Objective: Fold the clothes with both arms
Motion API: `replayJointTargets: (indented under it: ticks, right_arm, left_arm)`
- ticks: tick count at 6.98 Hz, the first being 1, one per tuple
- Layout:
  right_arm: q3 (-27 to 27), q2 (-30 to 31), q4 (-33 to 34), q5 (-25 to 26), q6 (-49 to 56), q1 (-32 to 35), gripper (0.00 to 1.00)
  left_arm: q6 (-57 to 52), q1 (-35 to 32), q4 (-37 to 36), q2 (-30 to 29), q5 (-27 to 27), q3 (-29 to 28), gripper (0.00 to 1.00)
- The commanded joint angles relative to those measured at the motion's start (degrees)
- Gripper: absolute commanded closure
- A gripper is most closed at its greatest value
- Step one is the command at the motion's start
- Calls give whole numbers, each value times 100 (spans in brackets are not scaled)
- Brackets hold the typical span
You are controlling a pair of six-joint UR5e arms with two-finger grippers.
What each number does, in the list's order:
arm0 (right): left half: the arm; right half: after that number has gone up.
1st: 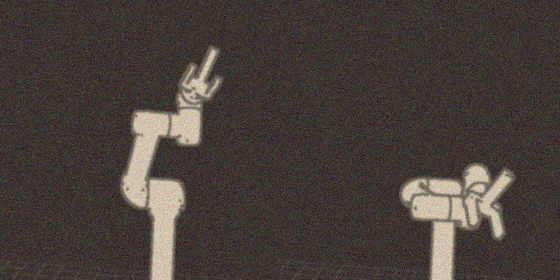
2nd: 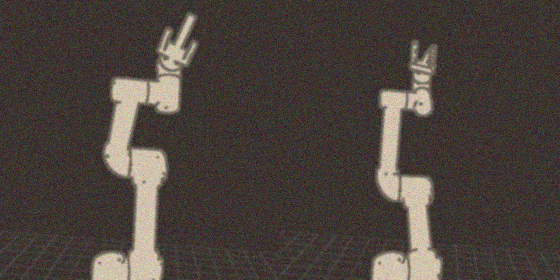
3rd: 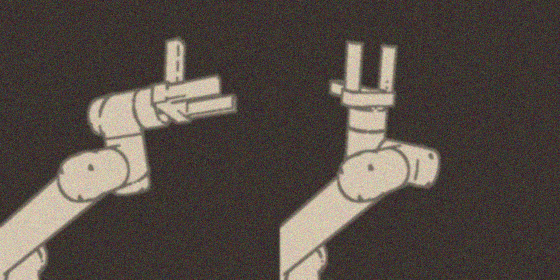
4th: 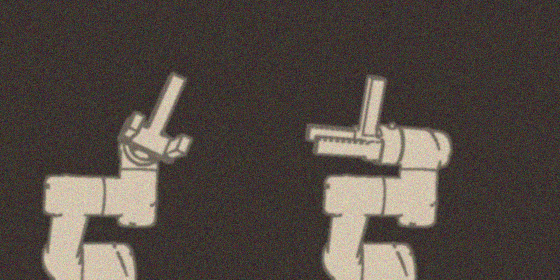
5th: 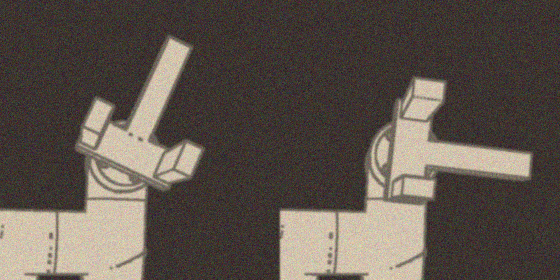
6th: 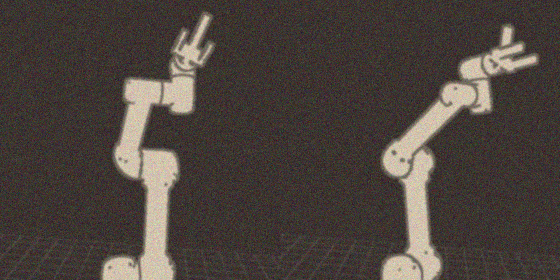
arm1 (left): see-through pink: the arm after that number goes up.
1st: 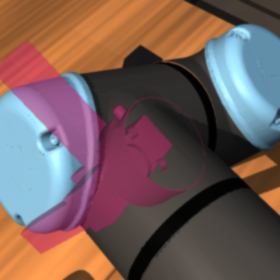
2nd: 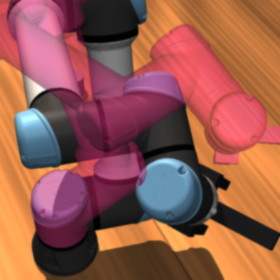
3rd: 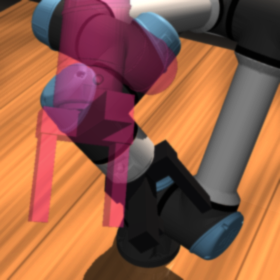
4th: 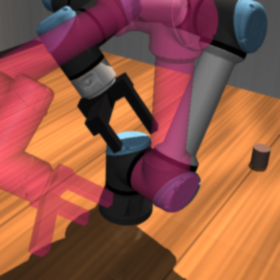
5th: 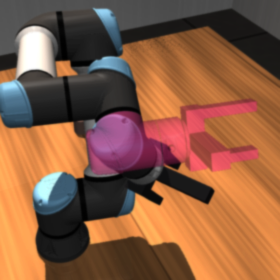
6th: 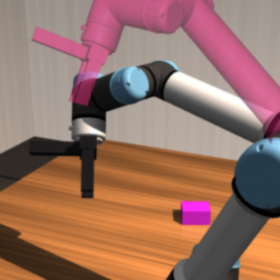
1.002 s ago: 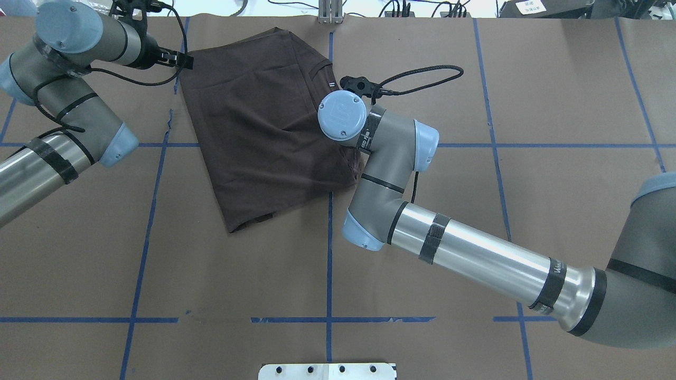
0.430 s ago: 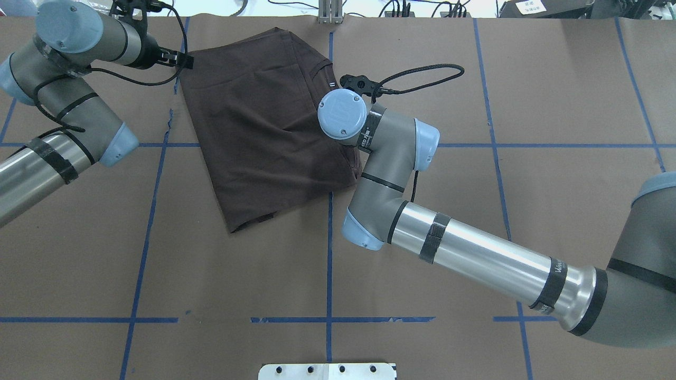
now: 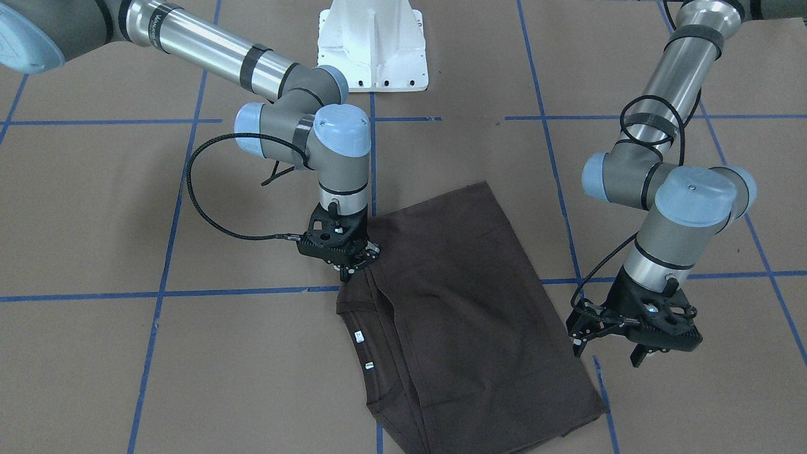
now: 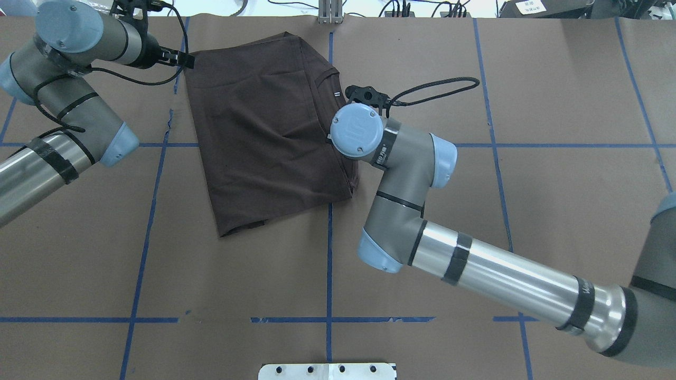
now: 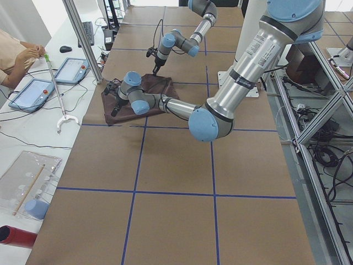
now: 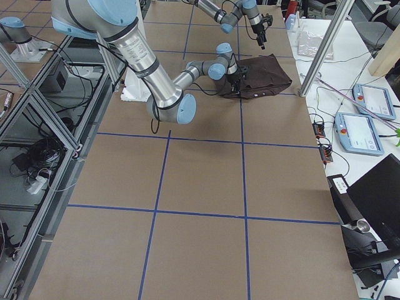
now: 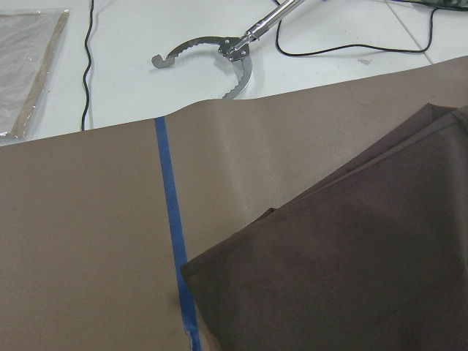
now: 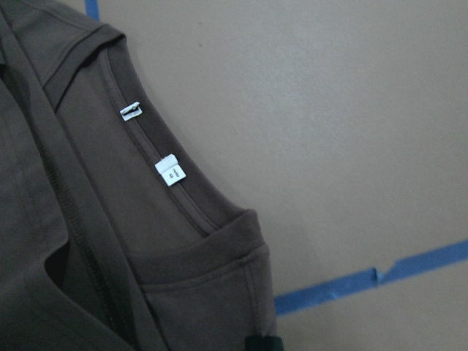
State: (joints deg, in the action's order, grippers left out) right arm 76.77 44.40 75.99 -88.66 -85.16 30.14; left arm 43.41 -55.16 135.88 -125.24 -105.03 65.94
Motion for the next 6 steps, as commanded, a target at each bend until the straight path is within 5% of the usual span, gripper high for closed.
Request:
replayJointTargets:
  ticks: [1, 3, 5, 6]
  right_arm:
    - [1807, 1486, 12, 363, -18, -558, 100]
    - [3145, 2762, 21, 777, -228, -1191, 100]
    - [3485, 3180, 21, 1156, -449, -1624, 100]
    - [3476, 3172, 12, 1166, -440, -1651, 62]
  left_arm:
    - [10, 49, 0, 0, -9, 24, 0]
    - [211, 172, 9, 0, 0, 112, 0]
    - [352, 243, 0, 0, 0, 191, 0]
    - [353, 252, 0, 0, -9, 191, 0]
